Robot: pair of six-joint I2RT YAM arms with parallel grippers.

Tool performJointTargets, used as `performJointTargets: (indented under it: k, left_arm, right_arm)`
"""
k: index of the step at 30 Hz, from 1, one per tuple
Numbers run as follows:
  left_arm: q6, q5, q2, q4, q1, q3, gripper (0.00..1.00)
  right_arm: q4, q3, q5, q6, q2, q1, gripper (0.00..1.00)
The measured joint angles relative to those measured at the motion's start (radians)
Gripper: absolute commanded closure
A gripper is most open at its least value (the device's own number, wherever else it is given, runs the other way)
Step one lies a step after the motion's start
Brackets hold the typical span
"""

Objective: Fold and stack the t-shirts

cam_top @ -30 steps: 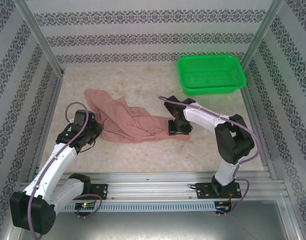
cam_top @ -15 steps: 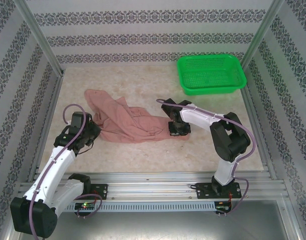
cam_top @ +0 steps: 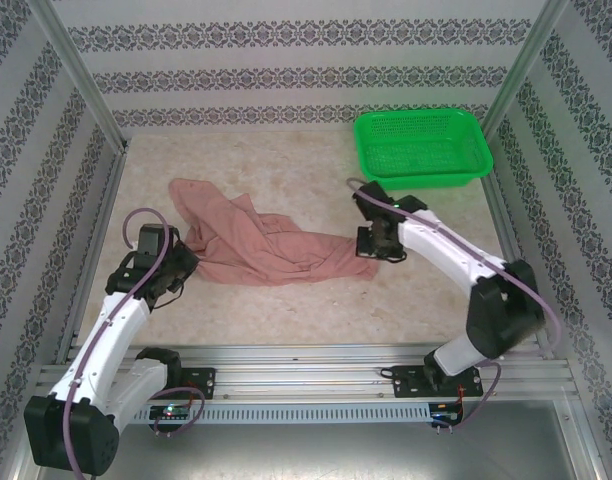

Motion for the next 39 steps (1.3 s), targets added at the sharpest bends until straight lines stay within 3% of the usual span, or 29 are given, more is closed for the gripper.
performJointTargets:
  k: [5,11,21,30,39]
  left_arm:
    - [0.034,0.016,0.001,-0.027,0.053,0.066,1.00]
    - [0.090,0.041,0.034,-0.036,0.105,0.241,1.00]
    - [0.201,0.101,0.169,-0.033,0.114,0.526,1.00]
    - [0.289,0.169,0.391,-0.003,0.141,0.966,1.00]
    - [0.330,0.212,0.671,-0.042,0.241,1.608,1.00]
  right_arm:
    - [-0.001,0.010,-0.114,-0.018,-0.154,-0.180,1.00]
    - [0.005,0.089,-0.293,-0.033,-0.216,-0.349,1.00]
    - [0.043,0.206,-0.537,-0.031,-0.217,-0.370,1.00]
    - [0.182,0.604,-0.730,0.073,-0.141,-0.463,1.00]
    - [0.341,1.142,-0.851,0.295,0.094,-0.583,1.00]
